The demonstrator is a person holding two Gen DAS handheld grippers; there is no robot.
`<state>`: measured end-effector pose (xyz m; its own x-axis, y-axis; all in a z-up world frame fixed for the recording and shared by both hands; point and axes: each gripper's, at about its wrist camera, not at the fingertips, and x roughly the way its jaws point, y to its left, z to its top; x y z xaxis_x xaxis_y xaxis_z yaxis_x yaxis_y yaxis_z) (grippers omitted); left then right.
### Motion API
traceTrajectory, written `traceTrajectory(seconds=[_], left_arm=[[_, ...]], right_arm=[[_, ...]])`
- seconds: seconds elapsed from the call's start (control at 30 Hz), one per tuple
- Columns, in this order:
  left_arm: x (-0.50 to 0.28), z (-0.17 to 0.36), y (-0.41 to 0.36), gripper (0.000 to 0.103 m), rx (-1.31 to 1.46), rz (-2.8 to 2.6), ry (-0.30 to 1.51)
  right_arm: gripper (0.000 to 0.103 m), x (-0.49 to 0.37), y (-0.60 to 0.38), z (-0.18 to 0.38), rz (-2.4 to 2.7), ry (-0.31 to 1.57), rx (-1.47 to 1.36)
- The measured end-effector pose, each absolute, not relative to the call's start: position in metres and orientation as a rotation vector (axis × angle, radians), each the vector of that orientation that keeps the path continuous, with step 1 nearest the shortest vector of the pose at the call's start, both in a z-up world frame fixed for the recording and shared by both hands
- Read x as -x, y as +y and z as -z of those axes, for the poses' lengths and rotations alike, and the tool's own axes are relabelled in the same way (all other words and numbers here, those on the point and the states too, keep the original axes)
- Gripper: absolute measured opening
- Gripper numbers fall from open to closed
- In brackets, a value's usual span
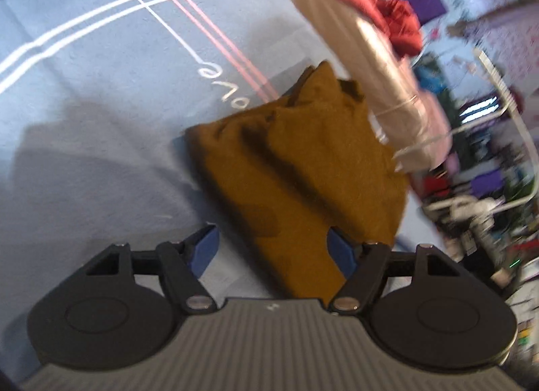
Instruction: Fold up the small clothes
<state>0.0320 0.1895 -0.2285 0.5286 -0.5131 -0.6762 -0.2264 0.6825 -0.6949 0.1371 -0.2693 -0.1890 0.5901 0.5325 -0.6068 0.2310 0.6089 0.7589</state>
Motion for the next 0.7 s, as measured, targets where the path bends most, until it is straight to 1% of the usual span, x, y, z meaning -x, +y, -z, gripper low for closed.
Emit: traceTrajectory(seconds=[0.07,0.13,0.2,0.27,0.33,0.4,0.47,0.5,0.57,0.6,0.63,0.67,0.7], left_arm=[[-0.036,0.240,0.193,0.070,0.904,0.191,0.992],[-0.038,0.251,0.198,0.066,0.972,0.175,0.951],[-0.042,0.256,0.197,0.064,0.990,0.174,0.929],[-0.048,0.256,0.193,0.064,0.965,0.187,0.922],[-0.056,0.257,0.191,0.061,0.971,0.188,0.917],[-0.067,0.259,0.192,0.060,0.992,0.179,0.916],[-0.075,0.259,0.192,0.057,1.001,0.179,0.917],[-0.078,0.259,0.192,0.053,1.001,0.179,0.916],[-0.082,0.261,0.193,0.042,1.014,0.165,0.915],[-0.083,0.264,0.193,0.033,1.023,0.150,0.916],[-0.083,0.266,0.194,0.028,1.033,0.133,0.915],[-0.083,0.268,0.194,0.027,1.041,0.125,0.916],[-0.082,0.268,0.193,0.026,1.038,0.121,0.913]], right_arm=[[0.103,-0.137,-0.268,0.200,-0.195,0.947,-0.971],[0.103,-0.136,-0.270,0.207,-0.214,0.913,-1.011],[0.103,-0.140,-0.271,0.209,-0.221,0.896,-1.037],[0.099,-0.150,-0.269,0.212,-0.244,0.889,-1.049],[0.089,-0.163,-0.264,0.213,-0.257,0.897,-1.029],[0.086,-0.175,-0.259,0.215,-0.273,0.906,-1.027],[0.086,-0.183,-0.256,0.216,-0.292,0.908,-1.020],[0.086,-0.186,-0.254,0.217,-0.299,0.914,-1.019],[0.084,-0.190,-0.252,0.219,-0.307,0.916,-1.014],[0.078,-0.190,-0.252,0.221,-0.306,0.918,-1.015],[0.063,-0.190,-0.252,0.222,-0.297,0.924,-1.012],[0.055,-0.189,-0.254,0.224,-0.282,0.930,-1.007],[0.038,-0.187,-0.257,0.226,-0.272,0.934,-1.010]])
